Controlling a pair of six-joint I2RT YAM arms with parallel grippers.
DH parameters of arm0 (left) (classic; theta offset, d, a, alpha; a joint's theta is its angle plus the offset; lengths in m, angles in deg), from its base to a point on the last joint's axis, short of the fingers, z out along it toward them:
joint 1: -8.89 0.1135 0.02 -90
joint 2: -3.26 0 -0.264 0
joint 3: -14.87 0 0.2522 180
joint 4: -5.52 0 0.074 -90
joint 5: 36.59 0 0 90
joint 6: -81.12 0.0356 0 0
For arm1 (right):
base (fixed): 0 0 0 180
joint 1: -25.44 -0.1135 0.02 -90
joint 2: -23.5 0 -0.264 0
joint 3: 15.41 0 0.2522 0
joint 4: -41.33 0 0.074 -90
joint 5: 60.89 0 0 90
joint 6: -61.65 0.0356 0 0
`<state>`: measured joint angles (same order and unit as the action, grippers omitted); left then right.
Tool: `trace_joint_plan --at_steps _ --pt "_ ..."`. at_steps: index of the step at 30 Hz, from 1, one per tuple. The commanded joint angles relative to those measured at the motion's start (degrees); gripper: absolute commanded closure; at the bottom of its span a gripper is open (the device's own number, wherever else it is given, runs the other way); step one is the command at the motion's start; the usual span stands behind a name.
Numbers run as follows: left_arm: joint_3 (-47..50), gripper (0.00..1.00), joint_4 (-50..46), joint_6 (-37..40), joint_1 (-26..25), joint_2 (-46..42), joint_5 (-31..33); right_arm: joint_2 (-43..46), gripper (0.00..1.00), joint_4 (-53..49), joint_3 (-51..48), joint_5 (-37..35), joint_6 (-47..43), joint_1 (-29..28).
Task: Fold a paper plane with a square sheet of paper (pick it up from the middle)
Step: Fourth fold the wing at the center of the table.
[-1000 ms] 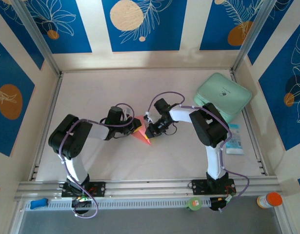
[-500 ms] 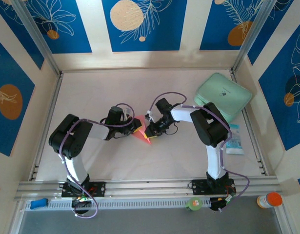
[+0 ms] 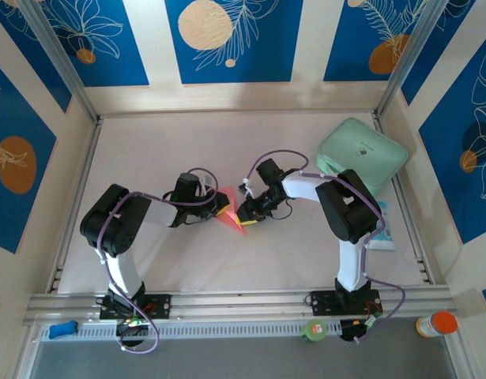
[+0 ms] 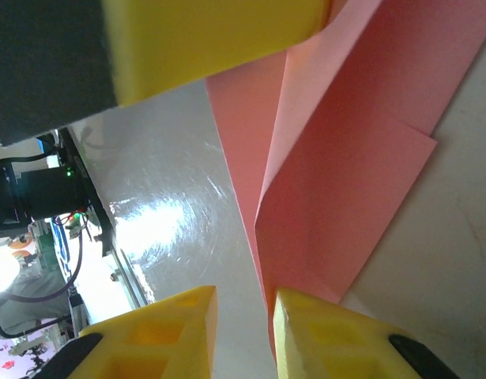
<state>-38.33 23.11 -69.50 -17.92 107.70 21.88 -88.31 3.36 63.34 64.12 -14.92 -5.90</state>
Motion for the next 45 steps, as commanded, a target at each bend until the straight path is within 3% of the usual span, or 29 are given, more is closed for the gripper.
trace_joint_plan --at_steps 1,18,33,39,45 --pt "-0.9 0.77 1.4 -0.2 -0.4 0.7 -1.0 0.9 0.75 -0.4 -1.0 -0.1 1.5 -0.7" --pt "-1.1 0.76 -0.4 -1.4 -0.4 1.3 0.0 -1.3 0.79 -0.5 -0.9 -5.8 2.1 -2.3" --pt "-1.2 0.76 -0.8 -1.4 -0.4 1.5 0.2 -2.4 0.88 -0.7 -1.0 -6.5 2.1 -2.5" --pt "-1.6 0.75 -0.7 -1.4 -0.4 1.7 -0.2 2.0 0.80 0.3 -2.6 -7.3 4.0 -2.2" --pt "-1.7 0.75 -1.0 -1.3 -0.4 1.6 -0.2 10.6 0.74 4.2 -7.4 -12.9 10.1 -1.8"
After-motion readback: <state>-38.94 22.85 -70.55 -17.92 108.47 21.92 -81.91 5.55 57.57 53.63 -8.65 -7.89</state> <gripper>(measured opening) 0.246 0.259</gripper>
